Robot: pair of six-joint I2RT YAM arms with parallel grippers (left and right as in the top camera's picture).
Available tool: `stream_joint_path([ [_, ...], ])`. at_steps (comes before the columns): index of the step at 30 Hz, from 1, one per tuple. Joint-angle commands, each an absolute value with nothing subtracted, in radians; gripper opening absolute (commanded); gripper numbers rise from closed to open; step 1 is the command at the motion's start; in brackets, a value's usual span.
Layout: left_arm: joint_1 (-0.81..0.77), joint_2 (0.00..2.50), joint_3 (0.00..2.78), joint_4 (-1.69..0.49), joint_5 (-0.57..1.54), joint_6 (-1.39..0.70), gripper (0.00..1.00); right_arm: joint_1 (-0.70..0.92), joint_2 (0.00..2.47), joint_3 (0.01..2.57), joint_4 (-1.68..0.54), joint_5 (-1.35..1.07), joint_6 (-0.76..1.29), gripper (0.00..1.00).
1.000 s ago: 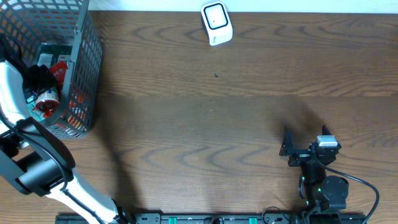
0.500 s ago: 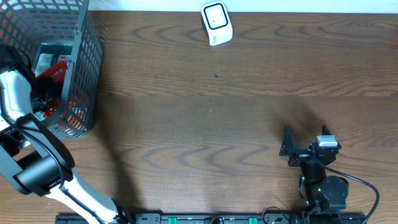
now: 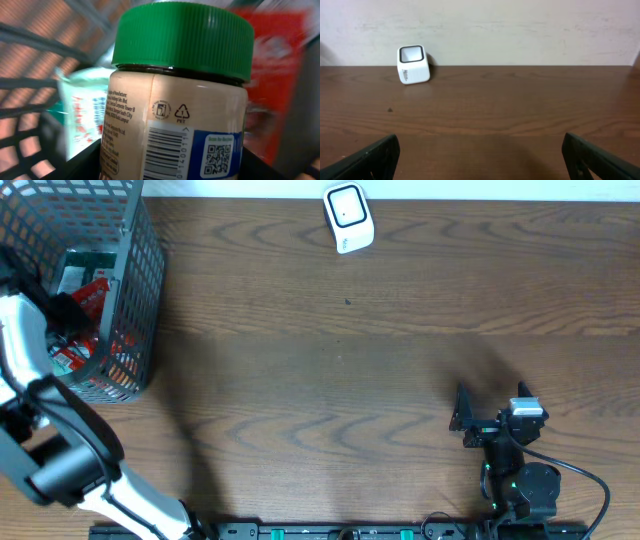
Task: Scan the item barcode
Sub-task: 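Lift the jar out and carry it toward the white scanner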
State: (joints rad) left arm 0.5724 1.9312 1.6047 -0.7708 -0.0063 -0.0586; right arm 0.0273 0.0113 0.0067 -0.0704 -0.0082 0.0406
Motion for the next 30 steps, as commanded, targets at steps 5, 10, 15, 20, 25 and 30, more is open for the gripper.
stream_joint_path([
  [5, 0.569, 1.65, 1.641, -0.723, -0.006, -0.092, 0.56, 0.023, 0.007, 0.005, -0.073, -0.009, 0.036, 0.99],
  [10, 0.541, 1.487, 1.641, -0.72, 0.062, -0.117, 0.56, 0.023, 0.007, 0.005, -0.073, -0.009, 0.036, 0.99],
  [15, 0.464, 1.354, 1.641, -0.776, 0.134, -0.151, 0.56, 0.023, 0.007, 0.005, -0.073, -0.009, 0.036, 0.99],
  [20, 0.318, 1.279, 1.641, -0.891, 0.135, -0.183, 0.56, 0.023, 0.007, 0.005, -0.073, -0.009, 0.036, 0.99],
  [25, 0.164, 1.28, 1.64, -1.016, 0.135, -0.24, 0.55, 0.023, 0.007, 0.005, -0.073, -0.009, 0.036, 0.99],
  [30, 0.019, 1.304, 1.64, -1.098, 0.134, -0.269, 0.55, 0.023, 0.007, 0.005, -0.073, -0.009, 0.036, 0.99],
])
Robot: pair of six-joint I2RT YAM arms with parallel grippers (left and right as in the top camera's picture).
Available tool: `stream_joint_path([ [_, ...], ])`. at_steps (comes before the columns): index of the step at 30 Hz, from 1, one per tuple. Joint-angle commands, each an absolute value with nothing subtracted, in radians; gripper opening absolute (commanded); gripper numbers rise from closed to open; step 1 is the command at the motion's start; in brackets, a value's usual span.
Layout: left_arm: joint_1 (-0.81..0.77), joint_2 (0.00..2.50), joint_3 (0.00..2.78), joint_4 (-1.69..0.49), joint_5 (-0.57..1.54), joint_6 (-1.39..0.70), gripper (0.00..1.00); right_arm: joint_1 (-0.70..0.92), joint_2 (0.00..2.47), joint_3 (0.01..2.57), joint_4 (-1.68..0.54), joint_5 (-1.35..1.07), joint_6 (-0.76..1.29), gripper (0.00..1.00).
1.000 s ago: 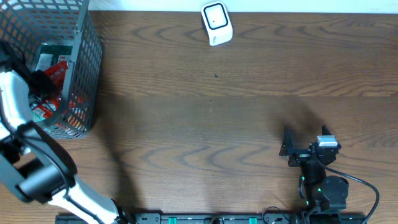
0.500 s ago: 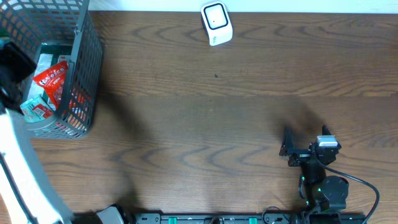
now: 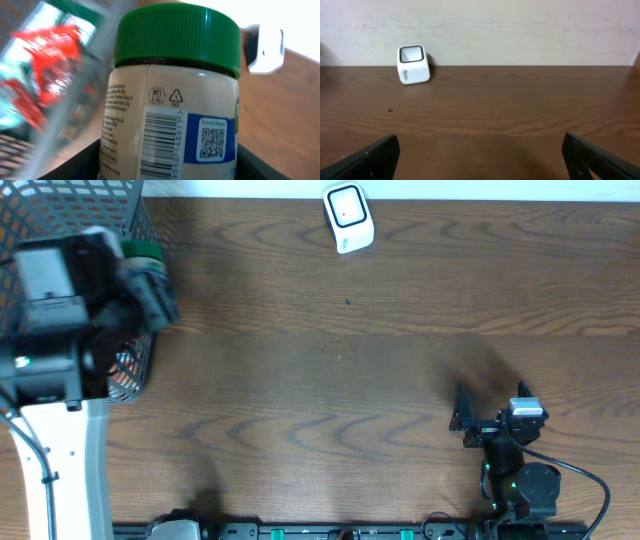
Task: Scan the item barcode
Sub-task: 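Lift the jar out and carry it toward the white scanner, then hold the jar's barcode facing the scanner with the left gripper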
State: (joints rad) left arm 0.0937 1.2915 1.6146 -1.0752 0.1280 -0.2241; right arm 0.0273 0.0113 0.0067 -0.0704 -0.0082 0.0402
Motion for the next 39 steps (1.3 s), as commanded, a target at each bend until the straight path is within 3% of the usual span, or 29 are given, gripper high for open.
stream_joint_path([
  [1, -0.015, 1.312, 1.64, -1.111, 0.134, -0.273, 0.55, 0.023, 0.007, 0.005, -0.073, -0.009, 0.036, 0.99],
  [19, -0.514, 1.636, 1.64, -1.165, 0.135, -0.366, 0.55, 0.023, 0.007, 0.005, -0.073, -0.009, 0.036, 0.99],
  [29, -0.66, 1.84, 1.64, -1.074, 0.121, -0.408, 0.55, 0.023, 0.007, 0.005, -0.073, -0.009, 0.036, 0.99],
  [39, -0.672, 1.927, 1.64, -0.992, 0.034, -0.447, 0.54, 0.023, 0.007, 0.005, -0.073, -0.009, 0.036, 0.99],
])
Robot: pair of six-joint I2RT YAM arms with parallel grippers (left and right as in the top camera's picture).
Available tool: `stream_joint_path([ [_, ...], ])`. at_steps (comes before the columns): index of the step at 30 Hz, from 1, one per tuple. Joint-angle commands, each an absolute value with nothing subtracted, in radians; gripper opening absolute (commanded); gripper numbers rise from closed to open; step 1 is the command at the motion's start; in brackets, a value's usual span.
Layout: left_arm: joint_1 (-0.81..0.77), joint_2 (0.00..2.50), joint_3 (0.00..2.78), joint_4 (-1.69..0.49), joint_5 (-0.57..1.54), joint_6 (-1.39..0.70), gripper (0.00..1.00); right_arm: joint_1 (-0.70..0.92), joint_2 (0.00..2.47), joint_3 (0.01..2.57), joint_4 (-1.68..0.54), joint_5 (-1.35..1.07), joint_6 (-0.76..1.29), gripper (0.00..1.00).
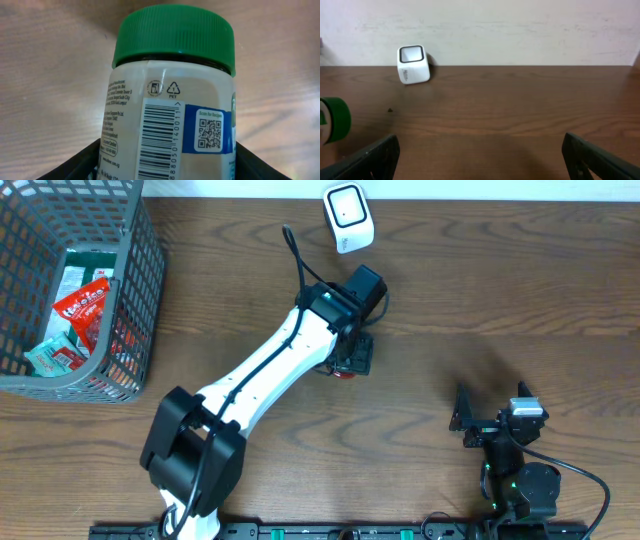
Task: Scan the item barcode
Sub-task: 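Hold the jar's barcode facing the scanner with the left gripper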
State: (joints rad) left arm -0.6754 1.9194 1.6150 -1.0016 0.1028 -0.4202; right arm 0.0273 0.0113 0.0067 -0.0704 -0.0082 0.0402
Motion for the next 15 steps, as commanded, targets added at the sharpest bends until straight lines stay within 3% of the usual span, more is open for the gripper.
stream_joint_path([
  [1, -0.672, 1.933, 1.64, -0.988, 0.033, -0.448, 0.54, 0.023, 0.007, 0.005, -0.073, -0.009, 0.036, 0.99],
  [15, -0.672, 1.961, 1.546, -0.861, 0.033, -0.456, 0.54, 0.023, 0.007, 0.005, -0.073, -0.009, 0.036, 0.99],
])
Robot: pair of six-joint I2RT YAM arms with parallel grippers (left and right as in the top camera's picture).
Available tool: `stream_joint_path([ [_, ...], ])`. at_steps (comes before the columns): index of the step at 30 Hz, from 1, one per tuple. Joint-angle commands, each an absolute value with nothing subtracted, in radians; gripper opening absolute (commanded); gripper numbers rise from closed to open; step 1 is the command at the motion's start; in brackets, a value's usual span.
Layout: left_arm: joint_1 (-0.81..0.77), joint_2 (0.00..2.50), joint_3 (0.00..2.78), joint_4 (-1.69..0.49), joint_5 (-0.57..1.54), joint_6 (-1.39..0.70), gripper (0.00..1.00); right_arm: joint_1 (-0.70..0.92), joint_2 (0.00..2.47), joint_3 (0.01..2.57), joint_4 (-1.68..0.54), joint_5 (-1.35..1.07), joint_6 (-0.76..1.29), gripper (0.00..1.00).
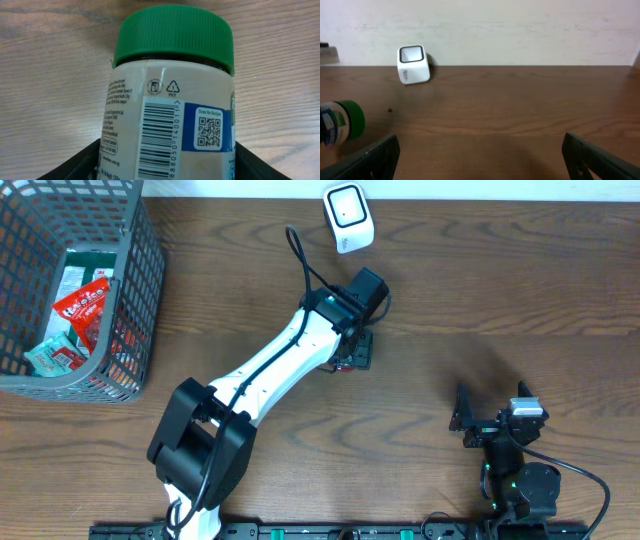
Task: Scan the item barcode
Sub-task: 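Hold the jar's barcode facing the scanner with the left gripper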
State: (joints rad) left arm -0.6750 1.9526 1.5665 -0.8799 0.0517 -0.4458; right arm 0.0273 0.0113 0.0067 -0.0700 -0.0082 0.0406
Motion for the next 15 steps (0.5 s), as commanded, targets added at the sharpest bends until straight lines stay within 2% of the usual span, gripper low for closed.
stream_joint_path([
  [1, -0.672, 1.961, 1.539, -0.852, 0.033, -0.455, 0.54, 0.023, 0.007, 0.005, -0.073, -0.009, 0.036, 0.99],
  [15, -0.672, 1.961, 1.449, -0.73, 0.032, -0.456, 0.54, 0.023, 0.007, 0.005, -0.073, -0.009, 0.036, 0.99],
])
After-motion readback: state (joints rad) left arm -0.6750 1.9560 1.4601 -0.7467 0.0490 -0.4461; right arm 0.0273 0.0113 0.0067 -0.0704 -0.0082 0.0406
